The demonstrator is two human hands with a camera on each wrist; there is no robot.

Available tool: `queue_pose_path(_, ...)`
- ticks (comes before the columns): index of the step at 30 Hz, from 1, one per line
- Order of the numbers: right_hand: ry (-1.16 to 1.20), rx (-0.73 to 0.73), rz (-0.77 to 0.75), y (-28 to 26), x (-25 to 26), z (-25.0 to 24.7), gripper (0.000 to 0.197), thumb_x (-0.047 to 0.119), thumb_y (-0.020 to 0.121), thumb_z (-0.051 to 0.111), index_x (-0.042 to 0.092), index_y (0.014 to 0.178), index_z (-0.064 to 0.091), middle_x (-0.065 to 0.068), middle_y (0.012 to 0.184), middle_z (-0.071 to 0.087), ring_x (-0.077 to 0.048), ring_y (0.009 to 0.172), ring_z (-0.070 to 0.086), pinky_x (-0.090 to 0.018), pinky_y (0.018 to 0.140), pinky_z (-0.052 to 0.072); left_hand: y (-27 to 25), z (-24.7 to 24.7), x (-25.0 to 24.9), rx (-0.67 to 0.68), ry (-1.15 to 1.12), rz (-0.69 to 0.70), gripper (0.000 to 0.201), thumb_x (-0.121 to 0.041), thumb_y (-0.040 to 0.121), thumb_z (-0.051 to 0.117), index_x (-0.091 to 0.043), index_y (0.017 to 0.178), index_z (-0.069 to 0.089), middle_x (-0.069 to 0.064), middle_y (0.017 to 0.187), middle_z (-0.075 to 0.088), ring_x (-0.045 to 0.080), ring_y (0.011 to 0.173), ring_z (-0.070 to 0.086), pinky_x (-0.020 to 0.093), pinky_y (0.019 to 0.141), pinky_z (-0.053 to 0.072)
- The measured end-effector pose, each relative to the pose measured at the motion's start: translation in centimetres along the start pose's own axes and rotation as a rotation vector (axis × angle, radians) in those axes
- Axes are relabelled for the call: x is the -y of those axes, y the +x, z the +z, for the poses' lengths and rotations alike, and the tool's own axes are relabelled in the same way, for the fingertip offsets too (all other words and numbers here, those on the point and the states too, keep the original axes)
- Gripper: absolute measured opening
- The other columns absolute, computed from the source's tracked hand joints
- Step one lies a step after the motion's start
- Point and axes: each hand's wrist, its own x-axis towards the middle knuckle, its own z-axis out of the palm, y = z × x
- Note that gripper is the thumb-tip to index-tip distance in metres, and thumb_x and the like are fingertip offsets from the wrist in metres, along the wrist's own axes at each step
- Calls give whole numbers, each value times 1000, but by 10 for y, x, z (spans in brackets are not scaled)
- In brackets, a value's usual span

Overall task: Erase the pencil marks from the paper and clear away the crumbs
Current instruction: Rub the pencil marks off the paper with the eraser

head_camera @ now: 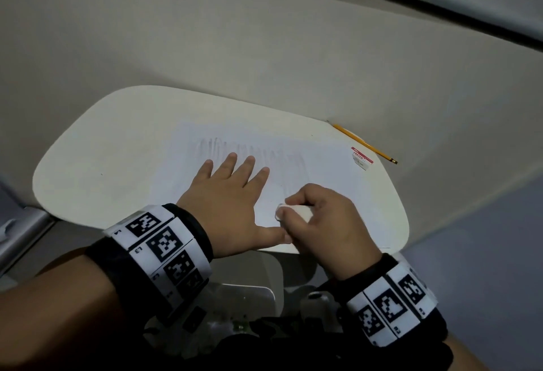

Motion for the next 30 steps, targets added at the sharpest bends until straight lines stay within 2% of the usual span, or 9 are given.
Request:
queue_pose_path(5, -94, -104, 179, 10, -24, -26, 8, 34, 86, 67, 28, 83, 62, 17, 80, 62, -6, 76, 57, -22, 64, 43, 0, -1, 0, 24, 5, 2, 122, -98, 54, 3, -30, 154, -12, -1, 163, -16, 24, 150, -17, 53, 120, -2)
queue_pose_path(7, -72, -106, 155, 10, -17, -24, 8, 34, 86, 66, 28, 84, 62, 16, 80, 62, -7, 79, 58, -24, 66, 44, 0, -1, 0, 20, 5, 4, 123, -99, 53, 1, -31, 154, -12, -1, 163, -15, 24, 150, -17, 53, 120, -2)
queue_pose_path(11, -11, 44, -6, 0, 4, -6, 8, 37, 85, 69, 31, 85, 64, 19, 83, 63, -2, 82, 60, -24, 75, 49, -1, 0, 0, 4, -3, 4, 123, -98, 52, -1, -31, 154, -10, -2, 164, -13, 23, 150, -15, 53, 120, -1)
queue_pose_path(15, -91, -22, 150, 5, -18, -23, 15, 38, 84, 68, 32, 75, 57, 18, 78, 62, -2, 75, 57, -25, 66, 44, 0, -2, 0, 24, -1, 5, 122, -99, 53, 3, -31, 154, -13, -1, 163, -16, 23, 150, -17, 53, 120, -2)
queue_pose_path(17, -137, -64, 213, 8, -24, -32, 15, 37, 85, 66, 32, 76, 56, 17, 78, 60, -6, 76, 57, -25, 65, 43, 0, -2, 0, 26, 3, 5, 122, -99, 54, 3, -31, 154, -13, -1, 163, -16, 24, 150, -17, 53, 120, -2)
queue_pose_path(19, -109, -73, 164, 9, -17, -28, 12, 35, 84, 67, 30, 78, 58, 17, 77, 61, -8, 77, 58, -25, 66, 44, 0, -1, 0, 25, -1, 5, 123, -99, 52, 2, -32, 154, -13, -1, 163, -16, 23, 150, -17, 54, 120, -1)
queue_pose_path(23, -30, 63, -16, 0, 6, -9, 9, 35, 84, 69, 31, 83, 61, 17, 81, 63, -4, 81, 60, -24, 73, 48, 0, -1, 0, 7, -5, 3, 124, -99, 51, 0, -31, 154, -10, -1, 164, -13, 23, 150, -14, 53, 120, 0)
queue_pose_path(28, -111, -36, 205, 6, -23, -31, 16, 35, 83, 68, 27, 74, 57, 13, 76, 63, -5, 74, 58, -24, 62, 44, 0, -2, 1, 28, 0, 6, 124, -99, 52, 1, -31, 154, -13, 0, 163, -15, 23, 150, -16, 53, 120, -1)
queue_pose_path(30, -142, -60, 229, 9, -26, -37, 16, 35, 84, 66, 28, 74, 56, 15, 77, 62, -7, 76, 57, -25, 64, 44, 0, -2, 1, 34, -1, 5, 124, -99, 51, 1, -31, 154, -13, 0, 163, -15, 24, 150, -16, 53, 120, -2)
